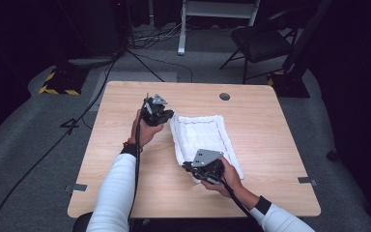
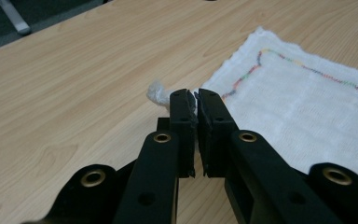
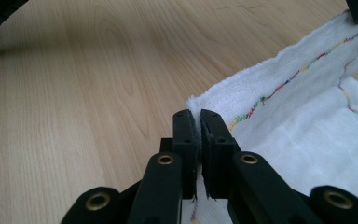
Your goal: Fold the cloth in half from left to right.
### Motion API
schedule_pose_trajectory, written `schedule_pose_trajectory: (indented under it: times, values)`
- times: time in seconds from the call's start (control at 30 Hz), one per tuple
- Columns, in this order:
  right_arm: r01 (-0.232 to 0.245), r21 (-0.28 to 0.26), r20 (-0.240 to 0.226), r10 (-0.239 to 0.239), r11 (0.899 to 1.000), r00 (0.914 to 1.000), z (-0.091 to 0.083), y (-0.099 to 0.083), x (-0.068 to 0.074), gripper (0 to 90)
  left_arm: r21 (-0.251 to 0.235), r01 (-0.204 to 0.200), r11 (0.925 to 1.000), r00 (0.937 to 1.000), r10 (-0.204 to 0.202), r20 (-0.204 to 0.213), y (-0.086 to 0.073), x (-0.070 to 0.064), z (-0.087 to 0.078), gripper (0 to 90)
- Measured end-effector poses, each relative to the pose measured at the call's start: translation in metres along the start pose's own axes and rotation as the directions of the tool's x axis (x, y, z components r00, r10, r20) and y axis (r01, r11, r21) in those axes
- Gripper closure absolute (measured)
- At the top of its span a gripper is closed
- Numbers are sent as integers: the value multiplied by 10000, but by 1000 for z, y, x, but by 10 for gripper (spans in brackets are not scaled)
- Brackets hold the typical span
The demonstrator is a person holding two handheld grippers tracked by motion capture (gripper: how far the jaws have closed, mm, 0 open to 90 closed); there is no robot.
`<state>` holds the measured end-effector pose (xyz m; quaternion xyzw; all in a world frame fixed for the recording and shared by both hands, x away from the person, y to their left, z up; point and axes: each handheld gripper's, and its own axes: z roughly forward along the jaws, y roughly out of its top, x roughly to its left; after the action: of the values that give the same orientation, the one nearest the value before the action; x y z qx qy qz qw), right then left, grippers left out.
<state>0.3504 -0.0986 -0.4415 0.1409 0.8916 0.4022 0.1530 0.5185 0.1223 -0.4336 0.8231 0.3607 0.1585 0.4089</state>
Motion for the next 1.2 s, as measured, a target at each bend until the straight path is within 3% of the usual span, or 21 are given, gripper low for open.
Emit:
schedule_pose_trajectory:
  times: [0.27,0.77,1.03,1.2]
  values:
    - [-329,-154,461,336,9993,9984,-30,-17,-14,854,126,-527,9985,9985,525,173,22,-25,24,854]
    - [-915,-94,1369,919,9958,9863,-74,-54,-31,853,149,-868,9961,9940,856,688,44,-61,67,855]
    - [-1233,45,1651,1209,9924,9788,-85,-71,-37,853,160,-1425,9897,9865,1407,835,61,-81,86,856]
    - [-1343,136,1743,1300,9908,9761,-88,-79,-40,852,190,-1446,9893,9856,1422,917,66,-90,101,856]
